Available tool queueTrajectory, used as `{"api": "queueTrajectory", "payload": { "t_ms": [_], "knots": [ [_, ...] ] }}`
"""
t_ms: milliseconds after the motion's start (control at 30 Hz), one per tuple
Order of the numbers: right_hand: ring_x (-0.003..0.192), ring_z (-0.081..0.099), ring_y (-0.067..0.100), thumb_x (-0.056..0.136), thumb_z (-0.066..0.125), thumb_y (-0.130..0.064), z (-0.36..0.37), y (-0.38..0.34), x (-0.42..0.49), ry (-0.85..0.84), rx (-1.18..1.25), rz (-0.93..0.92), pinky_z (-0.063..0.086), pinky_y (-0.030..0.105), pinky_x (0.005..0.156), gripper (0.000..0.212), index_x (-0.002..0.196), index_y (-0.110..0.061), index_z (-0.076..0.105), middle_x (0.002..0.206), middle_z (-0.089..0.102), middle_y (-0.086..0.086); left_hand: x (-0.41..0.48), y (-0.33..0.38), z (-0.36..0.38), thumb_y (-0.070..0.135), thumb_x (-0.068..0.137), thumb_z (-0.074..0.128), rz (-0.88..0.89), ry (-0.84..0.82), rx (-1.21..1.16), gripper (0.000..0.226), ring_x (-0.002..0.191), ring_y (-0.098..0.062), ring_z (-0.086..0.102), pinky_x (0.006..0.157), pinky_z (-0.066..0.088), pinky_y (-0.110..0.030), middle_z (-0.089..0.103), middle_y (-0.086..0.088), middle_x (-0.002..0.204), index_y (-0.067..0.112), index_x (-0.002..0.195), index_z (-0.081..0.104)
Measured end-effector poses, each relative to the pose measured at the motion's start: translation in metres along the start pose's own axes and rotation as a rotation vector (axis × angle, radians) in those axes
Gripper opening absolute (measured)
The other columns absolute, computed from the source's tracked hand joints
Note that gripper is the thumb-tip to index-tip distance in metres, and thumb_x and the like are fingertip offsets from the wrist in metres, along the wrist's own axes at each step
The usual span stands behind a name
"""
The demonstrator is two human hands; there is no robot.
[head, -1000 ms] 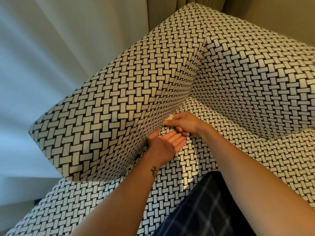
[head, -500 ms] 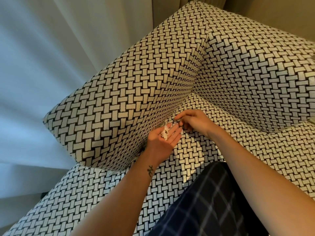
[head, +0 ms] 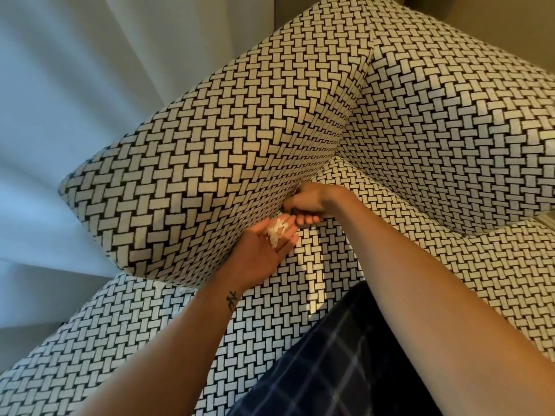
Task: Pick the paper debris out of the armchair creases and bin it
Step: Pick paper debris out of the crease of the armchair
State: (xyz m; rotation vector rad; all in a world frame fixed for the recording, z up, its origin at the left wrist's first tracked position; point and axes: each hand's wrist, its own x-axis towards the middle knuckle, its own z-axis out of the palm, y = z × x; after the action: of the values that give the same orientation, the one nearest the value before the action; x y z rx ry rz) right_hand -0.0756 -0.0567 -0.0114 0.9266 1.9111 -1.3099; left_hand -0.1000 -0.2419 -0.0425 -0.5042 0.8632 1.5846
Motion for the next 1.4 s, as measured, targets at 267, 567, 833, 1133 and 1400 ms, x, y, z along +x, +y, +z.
{"api": "queueTrajectory", "payload": {
  "t_ms": [267,567,833,1133,1400],
  "knots": [
    [0.031,0.032,0.007,0.094,0.069,-0.031,-0.012,-0.01,0.016,-0.051,-0.145,0.1,0.029,0.014,0.034,0.041,0.061,-0.016,0.05,0.043,0.043,-0.006,-0.002,0.002,-0.005,0.034,0.107,0.037,-0.029,-0.063,0.019,0.054,0.14,-0.034,0.047,0.116,0.037,-0.046,0.056,-0.027,0.142,-0.004,0.145,0.046],
    [0.025,0.027,0.005,0.093,0.073,-0.031,-0.01,-0.002,0.031,-0.03,-0.077,0.09,0.026,0.011,0.033,0.048,0.058,-0.016,0.042,0.035,0.037,-0.007,-0.004,-0.004,-0.012,0.028,0.097,0.047,-0.024,-0.139,-0.073,0.056,0.139,-0.038,0.048,0.122,0.029,-0.047,0.052,-0.026,0.146,-0.004,0.143,0.046],
    [0.033,0.036,0.007,0.093,0.073,-0.03,0.004,0.02,0.009,0.126,0.072,-0.177,0.03,0.018,0.035,0.029,0.072,-0.014,0.062,0.046,0.049,-0.003,-0.007,-0.005,-0.012,0.032,0.109,0.033,-0.01,-0.068,-0.061,0.054,0.14,-0.037,0.046,0.121,0.029,-0.048,0.052,-0.027,0.145,-0.005,0.147,0.042],
    [0.048,0.05,0.007,0.094,0.072,-0.028,0.025,0.039,-0.035,0.109,0.14,-0.381,0.042,0.018,0.046,0.018,0.104,-0.013,0.076,0.064,0.061,0.0,-0.001,-0.007,-0.017,0.03,0.106,0.037,0.026,-0.026,0.004,0.05,0.134,-0.038,0.052,0.119,0.034,-0.047,0.056,-0.03,0.139,-0.005,0.14,0.047],
    [0.097,0.063,0.004,0.091,0.073,-0.02,0.039,0.032,-0.052,0.171,-0.097,-0.471,0.047,0.012,0.075,0.04,0.13,-0.023,0.063,0.113,0.065,-0.008,-0.005,-0.006,-0.019,0.026,0.098,0.046,0.0,-0.16,-0.087,0.056,0.139,-0.032,0.049,0.121,0.03,-0.046,0.052,-0.024,0.147,-0.002,0.147,0.044]
  ]
}}
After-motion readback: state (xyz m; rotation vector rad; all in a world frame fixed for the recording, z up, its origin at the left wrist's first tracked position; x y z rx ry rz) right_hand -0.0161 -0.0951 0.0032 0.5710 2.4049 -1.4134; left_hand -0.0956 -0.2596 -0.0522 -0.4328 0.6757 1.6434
